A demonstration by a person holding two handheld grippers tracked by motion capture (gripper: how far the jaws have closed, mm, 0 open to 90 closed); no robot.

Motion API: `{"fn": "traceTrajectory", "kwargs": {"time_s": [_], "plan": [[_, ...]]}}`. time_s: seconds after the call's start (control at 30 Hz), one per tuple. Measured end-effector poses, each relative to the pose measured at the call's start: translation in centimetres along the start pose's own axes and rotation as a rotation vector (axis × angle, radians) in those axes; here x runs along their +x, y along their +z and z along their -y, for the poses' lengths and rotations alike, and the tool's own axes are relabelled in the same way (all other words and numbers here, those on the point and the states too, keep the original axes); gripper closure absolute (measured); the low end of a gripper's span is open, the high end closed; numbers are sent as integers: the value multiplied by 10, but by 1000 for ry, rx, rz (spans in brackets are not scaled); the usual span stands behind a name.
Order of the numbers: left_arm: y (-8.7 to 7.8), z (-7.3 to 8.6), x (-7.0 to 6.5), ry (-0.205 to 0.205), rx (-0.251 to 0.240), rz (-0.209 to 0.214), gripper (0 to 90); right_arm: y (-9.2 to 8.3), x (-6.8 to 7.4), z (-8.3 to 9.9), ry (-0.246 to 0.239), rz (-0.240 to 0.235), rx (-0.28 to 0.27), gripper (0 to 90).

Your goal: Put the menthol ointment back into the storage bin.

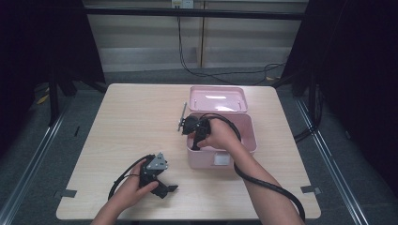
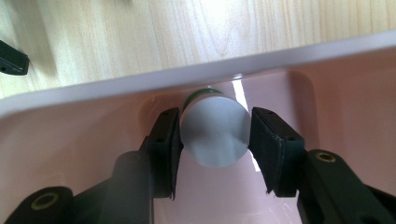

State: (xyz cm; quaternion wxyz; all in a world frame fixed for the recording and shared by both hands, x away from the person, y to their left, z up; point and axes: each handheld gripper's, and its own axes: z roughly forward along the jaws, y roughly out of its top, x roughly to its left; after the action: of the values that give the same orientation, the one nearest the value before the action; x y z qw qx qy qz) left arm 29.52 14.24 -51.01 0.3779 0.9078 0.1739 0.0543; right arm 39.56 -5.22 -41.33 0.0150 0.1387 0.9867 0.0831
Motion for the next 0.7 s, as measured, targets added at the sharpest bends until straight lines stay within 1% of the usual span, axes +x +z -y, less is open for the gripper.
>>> {"fn": "traceTrajectory", "kwargs": {"time_s": [0.03, 0.07, 0.1, 0.17, 0.2, 0.33, 0.37, 0.43, 0.53, 0.57, 0.6, 0.63, 0.7], "plan": [[0, 0, 0, 0, 0, 0, 0, 0, 0, 0, -2, -1, 2, 535], [0, 0, 0, 1, 0, -2, 0, 0, 0, 0, 8, -3, 6, 534], [0, 0, 0, 0, 1, -1, 0, -1, 0, 0, 4, 4, 5, 534], [0, 0, 0, 0, 0, 0, 0, -3, 0, 0, 5, -4, 4, 530], [0, 0, 0, 0, 2, -1, 0, -3, -1, 0, 3, 4, -5, 524], [0, 0, 0, 0, 0, 0, 0, -5, 0, 1, 10, 0, -3, 502], [0, 0, 0, 0, 0, 0, 0, -6, -1, 1, 5, 1, -4, 492], [0, 0, 0, 0, -1, 0, 0, -8, 0, 1, 17, -1, -3, 475], [0, 0, 0, 0, 0, 0, 0, -12, -1, 2, 15, 1, -6, 463], [0, 0, 0, 0, -1, 0, 0, -12, -1, 3, 21, 1, -5, 454], [0, 0, 0, 0, 0, 0, 0, -13, -2, 3, 15, -3, -10, 451], [0, 0, 0, 0, -1, 0, 0, -13, -1, 4, 23, -3, -16, 445], [0, 0, 0, 1, 2, 1, 0, -16, -1, 4, 17, -9, -8, 438]]}}
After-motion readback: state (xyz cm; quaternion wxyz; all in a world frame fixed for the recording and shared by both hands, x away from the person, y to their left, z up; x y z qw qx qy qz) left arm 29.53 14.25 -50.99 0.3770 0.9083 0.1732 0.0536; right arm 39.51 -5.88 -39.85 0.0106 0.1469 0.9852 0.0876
